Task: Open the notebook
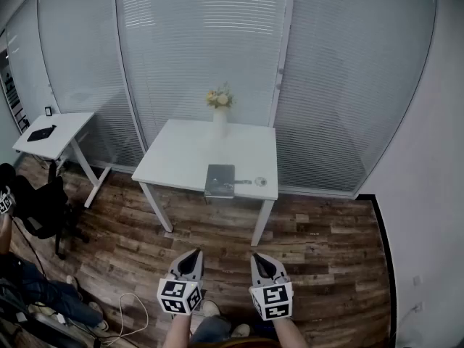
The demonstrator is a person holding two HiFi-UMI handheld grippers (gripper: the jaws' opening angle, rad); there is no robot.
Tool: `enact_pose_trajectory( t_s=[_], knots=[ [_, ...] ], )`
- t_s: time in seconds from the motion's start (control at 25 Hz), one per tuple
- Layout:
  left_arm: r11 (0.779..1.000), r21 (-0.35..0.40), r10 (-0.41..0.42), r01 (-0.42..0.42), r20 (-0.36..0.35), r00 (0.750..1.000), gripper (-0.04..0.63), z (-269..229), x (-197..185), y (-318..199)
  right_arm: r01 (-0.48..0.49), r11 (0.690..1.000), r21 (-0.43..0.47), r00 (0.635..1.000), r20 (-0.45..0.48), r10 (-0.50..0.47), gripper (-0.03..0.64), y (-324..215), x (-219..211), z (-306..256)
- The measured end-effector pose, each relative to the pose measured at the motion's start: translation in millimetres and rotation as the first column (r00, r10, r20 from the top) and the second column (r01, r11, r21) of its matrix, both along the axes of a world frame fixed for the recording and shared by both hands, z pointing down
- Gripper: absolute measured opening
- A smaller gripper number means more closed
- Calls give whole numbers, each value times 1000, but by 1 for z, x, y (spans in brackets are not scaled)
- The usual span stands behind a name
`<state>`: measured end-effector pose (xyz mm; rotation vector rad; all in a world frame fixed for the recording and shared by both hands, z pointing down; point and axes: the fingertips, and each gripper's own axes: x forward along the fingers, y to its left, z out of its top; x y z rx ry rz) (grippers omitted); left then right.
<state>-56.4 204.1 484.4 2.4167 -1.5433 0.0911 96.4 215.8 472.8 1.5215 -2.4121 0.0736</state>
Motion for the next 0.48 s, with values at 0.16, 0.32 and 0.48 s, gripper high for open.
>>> enact_pose_trajectory(
  t_s=[0.16,0.32,0.48],
  knots=[
    [999,-35,-2,2,10,1000,25,11,6,0,-20,1000,-13,1000,-6,20,14,3,9,4],
    [997,-78,-3,4,14,1000,25,20,9,1,-25,999,-22,1000,-1,25,14,7,13,5],
    [995,-96,13,-19,-64,998,25,17,12,3,-13,998,-54,996,82,17,14,10,14,8]
  ],
)
